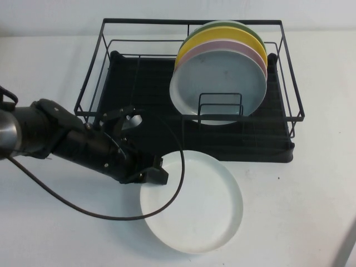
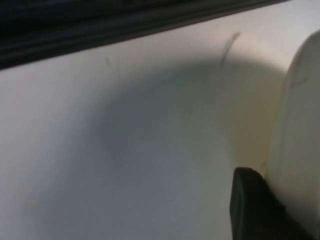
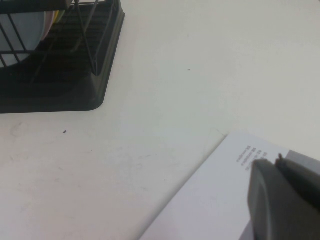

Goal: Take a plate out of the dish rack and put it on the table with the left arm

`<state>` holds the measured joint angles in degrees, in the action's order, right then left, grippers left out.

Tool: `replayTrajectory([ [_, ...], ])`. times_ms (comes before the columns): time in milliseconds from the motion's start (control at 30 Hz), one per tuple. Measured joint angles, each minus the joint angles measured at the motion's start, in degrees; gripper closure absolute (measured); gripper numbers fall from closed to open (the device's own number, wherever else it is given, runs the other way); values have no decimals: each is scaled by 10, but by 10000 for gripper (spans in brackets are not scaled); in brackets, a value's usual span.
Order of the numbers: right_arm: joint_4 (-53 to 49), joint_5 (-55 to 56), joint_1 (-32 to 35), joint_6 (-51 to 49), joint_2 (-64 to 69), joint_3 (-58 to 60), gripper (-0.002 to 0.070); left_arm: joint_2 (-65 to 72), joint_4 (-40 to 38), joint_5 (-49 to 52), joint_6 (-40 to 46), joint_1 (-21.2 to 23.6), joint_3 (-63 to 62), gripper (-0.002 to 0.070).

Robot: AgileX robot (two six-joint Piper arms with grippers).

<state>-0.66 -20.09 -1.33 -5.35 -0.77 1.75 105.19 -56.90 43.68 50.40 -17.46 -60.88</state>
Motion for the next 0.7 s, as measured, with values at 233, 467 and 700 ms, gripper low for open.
replayTrajectory([
  [233,0,0,0,0,0,0,697,4,32,-28,36,0,0,281],
  [467,0,0,0,0,0,0,696,-41,96,-75,41,0,0,238],
  [700,0,0,0,0,0,0,696,-201,183,-102,46,0,0,520],
])
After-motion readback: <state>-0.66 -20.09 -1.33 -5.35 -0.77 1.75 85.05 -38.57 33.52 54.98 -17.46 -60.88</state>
